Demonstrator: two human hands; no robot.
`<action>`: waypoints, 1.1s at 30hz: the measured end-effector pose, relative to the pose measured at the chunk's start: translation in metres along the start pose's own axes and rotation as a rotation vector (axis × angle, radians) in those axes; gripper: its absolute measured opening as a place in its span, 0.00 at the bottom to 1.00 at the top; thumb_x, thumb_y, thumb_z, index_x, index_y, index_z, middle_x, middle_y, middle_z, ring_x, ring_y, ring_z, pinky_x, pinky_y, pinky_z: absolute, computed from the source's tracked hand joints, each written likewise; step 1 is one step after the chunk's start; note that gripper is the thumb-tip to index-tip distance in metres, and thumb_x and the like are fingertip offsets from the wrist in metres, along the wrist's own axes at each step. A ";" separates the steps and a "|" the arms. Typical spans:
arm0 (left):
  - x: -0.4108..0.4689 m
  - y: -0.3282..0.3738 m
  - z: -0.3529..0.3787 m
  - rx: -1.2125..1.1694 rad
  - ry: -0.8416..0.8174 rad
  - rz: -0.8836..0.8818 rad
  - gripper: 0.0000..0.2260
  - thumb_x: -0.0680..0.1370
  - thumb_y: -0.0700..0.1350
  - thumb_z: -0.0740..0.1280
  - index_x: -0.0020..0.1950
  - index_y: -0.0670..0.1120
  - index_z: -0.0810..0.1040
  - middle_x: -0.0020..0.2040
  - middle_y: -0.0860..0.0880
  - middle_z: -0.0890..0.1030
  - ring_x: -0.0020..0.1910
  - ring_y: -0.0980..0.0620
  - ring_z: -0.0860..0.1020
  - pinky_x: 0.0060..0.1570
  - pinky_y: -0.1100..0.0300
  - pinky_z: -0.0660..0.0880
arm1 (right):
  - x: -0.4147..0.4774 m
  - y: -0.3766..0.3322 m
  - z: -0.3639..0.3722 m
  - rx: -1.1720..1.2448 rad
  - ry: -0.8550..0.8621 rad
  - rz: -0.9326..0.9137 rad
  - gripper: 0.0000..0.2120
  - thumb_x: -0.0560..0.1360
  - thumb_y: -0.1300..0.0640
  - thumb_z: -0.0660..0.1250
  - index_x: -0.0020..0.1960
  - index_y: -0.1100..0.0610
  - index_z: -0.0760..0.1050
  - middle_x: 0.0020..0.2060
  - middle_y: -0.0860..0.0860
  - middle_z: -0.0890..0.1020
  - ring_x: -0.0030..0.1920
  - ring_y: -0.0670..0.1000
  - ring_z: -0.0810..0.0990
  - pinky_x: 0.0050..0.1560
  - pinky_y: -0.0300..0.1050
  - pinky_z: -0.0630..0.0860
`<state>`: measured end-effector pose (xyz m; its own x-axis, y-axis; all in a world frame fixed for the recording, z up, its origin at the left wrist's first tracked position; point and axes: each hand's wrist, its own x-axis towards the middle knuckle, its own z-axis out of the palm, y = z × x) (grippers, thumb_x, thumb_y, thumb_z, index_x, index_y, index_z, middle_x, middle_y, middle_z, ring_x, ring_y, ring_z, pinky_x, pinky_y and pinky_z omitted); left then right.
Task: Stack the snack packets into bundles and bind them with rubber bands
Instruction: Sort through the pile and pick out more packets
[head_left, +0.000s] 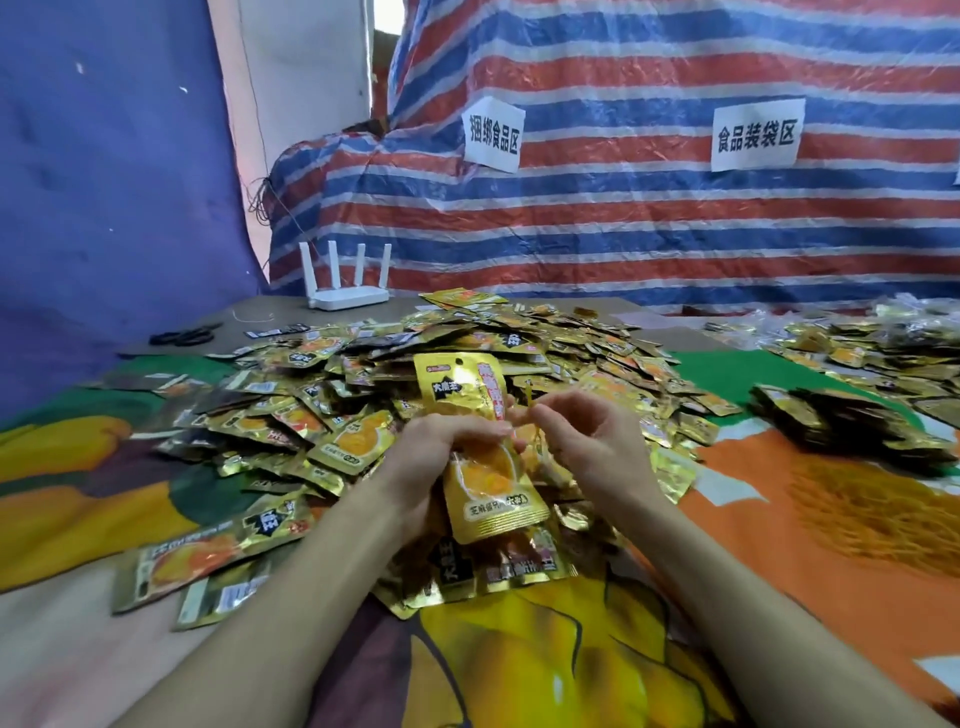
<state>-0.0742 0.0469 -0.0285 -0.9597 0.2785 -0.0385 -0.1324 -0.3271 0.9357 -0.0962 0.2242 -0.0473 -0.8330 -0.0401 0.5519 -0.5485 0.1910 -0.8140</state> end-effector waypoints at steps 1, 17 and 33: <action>0.000 -0.001 0.001 0.020 0.001 -0.008 0.19 0.66 0.38 0.73 0.57 0.40 0.83 0.51 0.38 0.85 0.46 0.42 0.84 0.48 0.49 0.83 | -0.001 0.000 0.000 -0.031 0.008 -0.024 0.05 0.78 0.62 0.71 0.44 0.57 0.83 0.37 0.50 0.86 0.31 0.44 0.76 0.33 0.37 0.72; -0.005 -0.001 0.003 0.101 0.016 -0.059 0.16 0.64 0.38 0.74 0.50 0.34 0.85 0.44 0.38 0.86 0.38 0.45 0.85 0.35 0.57 0.82 | -0.008 0.006 -0.006 -0.204 0.066 -0.003 0.01 0.77 0.59 0.72 0.47 0.55 0.83 0.37 0.48 0.84 0.37 0.49 0.82 0.40 0.48 0.80; -0.003 -0.003 0.003 0.105 -0.084 -0.050 0.15 0.67 0.39 0.73 0.53 0.39 0.87 0.50 0.40 0.86 0.44 0.48 0.86 0.40 0.56 0.82 | -0.012 0.001 -0.003 -0.320 0.174 -0.122 0.01 0.77 0.59 0.73 0.47 0.57 0.83 0.38 0.47 0.84 0.40 0.45 0.82 0.45 0.49 0.80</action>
<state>-0.0697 0.0501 -0.0303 -0.9278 0.3681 -0.0603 -0.1484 -0.2160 0.9651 -0.0864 0.2276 -0.0538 -0.7230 0.0806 0.6862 -0.5695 0.4928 -0.6579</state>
